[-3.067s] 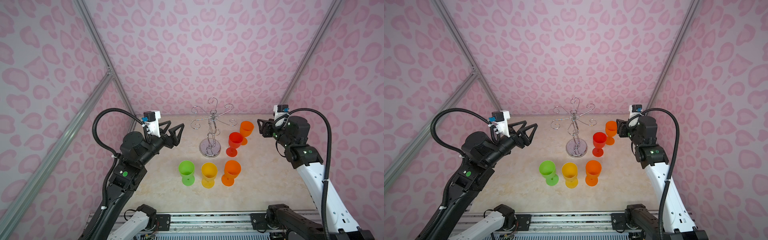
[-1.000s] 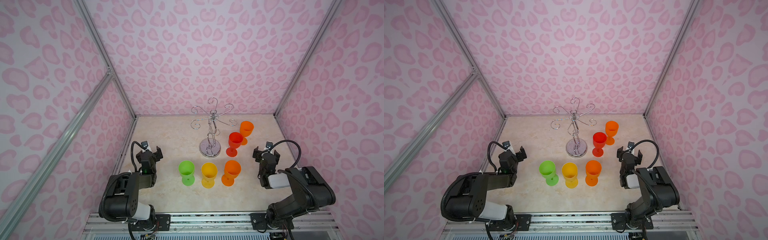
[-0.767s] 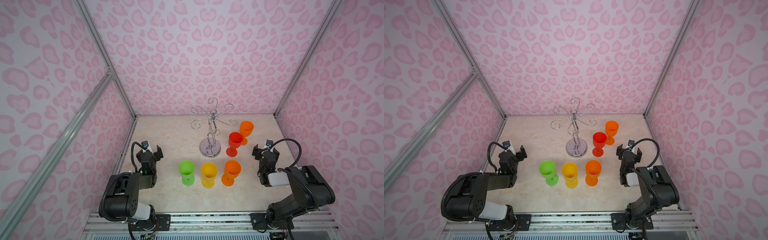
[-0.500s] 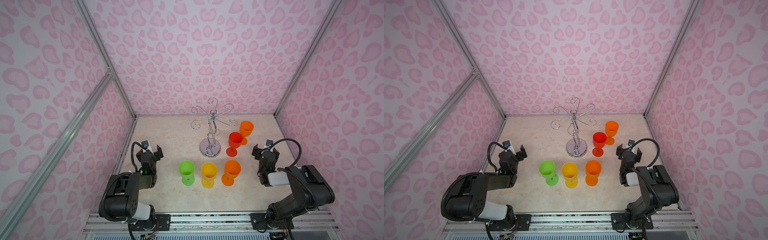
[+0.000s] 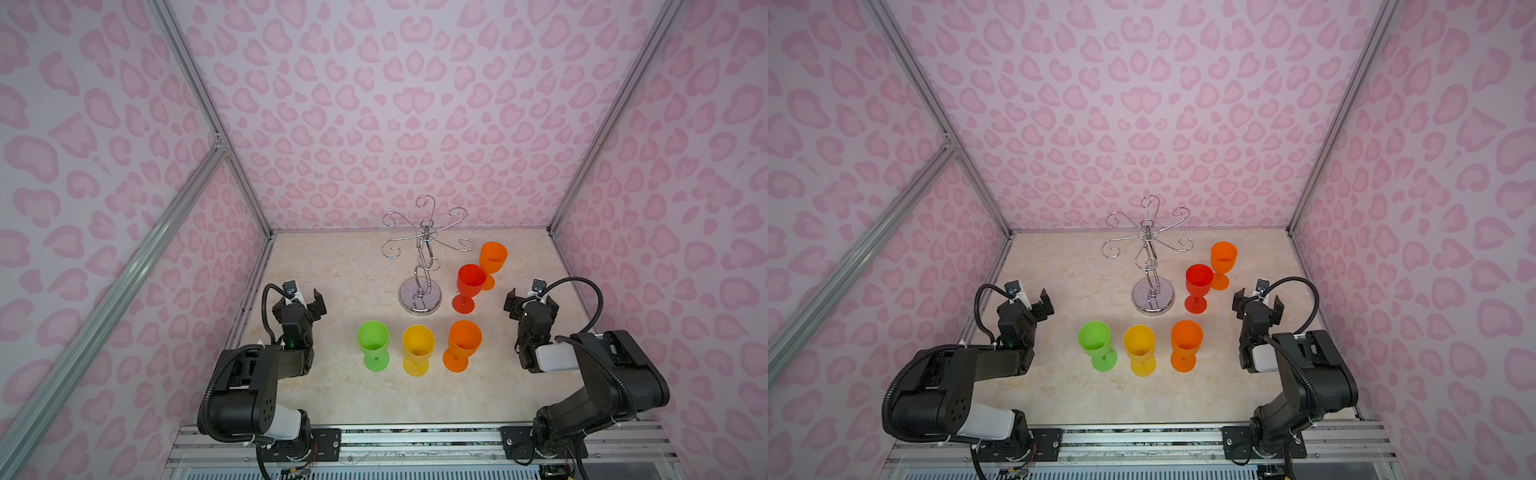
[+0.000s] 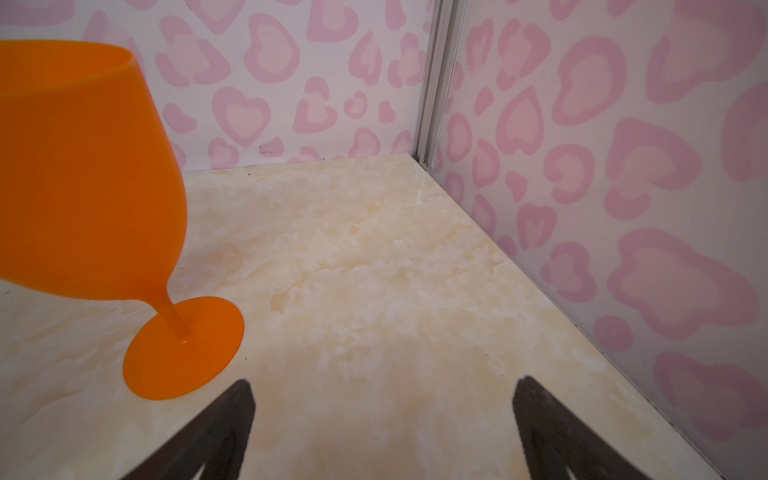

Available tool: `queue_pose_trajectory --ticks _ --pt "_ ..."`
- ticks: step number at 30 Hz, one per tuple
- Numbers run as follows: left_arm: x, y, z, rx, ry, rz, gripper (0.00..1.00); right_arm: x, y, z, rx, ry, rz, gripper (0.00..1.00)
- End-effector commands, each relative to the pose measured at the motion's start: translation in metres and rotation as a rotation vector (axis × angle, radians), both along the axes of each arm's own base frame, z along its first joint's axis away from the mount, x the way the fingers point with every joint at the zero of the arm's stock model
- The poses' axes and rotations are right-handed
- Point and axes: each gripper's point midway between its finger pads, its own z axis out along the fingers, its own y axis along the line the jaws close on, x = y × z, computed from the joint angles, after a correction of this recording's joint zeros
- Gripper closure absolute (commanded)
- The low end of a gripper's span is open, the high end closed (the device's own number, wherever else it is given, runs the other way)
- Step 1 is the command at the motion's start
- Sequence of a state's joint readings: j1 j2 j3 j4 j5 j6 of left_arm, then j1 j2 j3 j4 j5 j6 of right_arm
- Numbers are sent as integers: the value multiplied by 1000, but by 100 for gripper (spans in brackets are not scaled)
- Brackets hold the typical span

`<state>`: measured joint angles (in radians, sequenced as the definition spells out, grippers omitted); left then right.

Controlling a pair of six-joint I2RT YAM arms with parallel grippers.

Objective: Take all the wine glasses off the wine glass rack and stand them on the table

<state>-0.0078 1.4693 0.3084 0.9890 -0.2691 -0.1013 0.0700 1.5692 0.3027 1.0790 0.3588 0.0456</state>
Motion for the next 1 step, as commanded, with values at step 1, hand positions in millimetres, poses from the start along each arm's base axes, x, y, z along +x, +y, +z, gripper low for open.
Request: queue_pose_trajectory --ticks 1 --pt "2 0 6 6 -25 1 3 1 -1 4 6 -25 -6 2"
